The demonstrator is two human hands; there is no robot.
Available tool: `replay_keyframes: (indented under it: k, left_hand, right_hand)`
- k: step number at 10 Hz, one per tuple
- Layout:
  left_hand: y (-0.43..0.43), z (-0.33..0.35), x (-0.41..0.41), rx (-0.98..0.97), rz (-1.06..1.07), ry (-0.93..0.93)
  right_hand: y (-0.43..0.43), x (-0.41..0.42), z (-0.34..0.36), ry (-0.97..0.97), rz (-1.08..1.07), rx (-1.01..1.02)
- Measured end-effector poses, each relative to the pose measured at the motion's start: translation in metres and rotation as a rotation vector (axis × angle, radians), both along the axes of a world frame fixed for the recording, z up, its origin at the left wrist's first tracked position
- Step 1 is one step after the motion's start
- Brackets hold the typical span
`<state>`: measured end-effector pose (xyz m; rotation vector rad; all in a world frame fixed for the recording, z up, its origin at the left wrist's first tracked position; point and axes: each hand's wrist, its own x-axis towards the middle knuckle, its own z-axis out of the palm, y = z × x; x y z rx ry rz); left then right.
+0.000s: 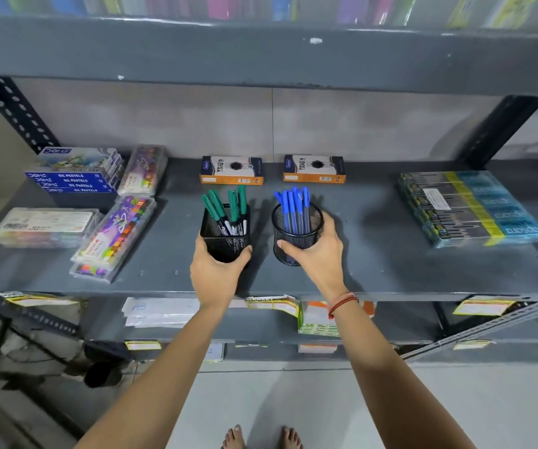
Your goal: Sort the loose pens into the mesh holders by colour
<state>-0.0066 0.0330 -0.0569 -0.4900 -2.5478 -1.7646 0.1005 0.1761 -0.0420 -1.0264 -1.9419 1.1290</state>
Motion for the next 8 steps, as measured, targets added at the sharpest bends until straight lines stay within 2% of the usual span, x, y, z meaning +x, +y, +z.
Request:
replay_keyframes:
  k: [4,6,7,8]
  left_hand:
    - [-0.011,0.009,0.014,-0.006,-0.07,-0.04]
    - [-0.027,0.011,0.014,0.07,-0.12,-0.145]
    - [-0.044,0.015,0.024,0.103,-0.057,-0.111]
    - [-0.056,0.038,0.036,0.073,-0.124,0.125]
  right_hand:
    - [-0.016,0.016,0.001,-0.005,0.026,-0.002]
    - [-0.03,0.031,0.004,-0.063,-0.02,0.04]
    - [-0.044,0.043,0.01,-0.006,-0.076,0.214]
    - [-0.056,0.048,0.032,0.074,-0.076,0.452]
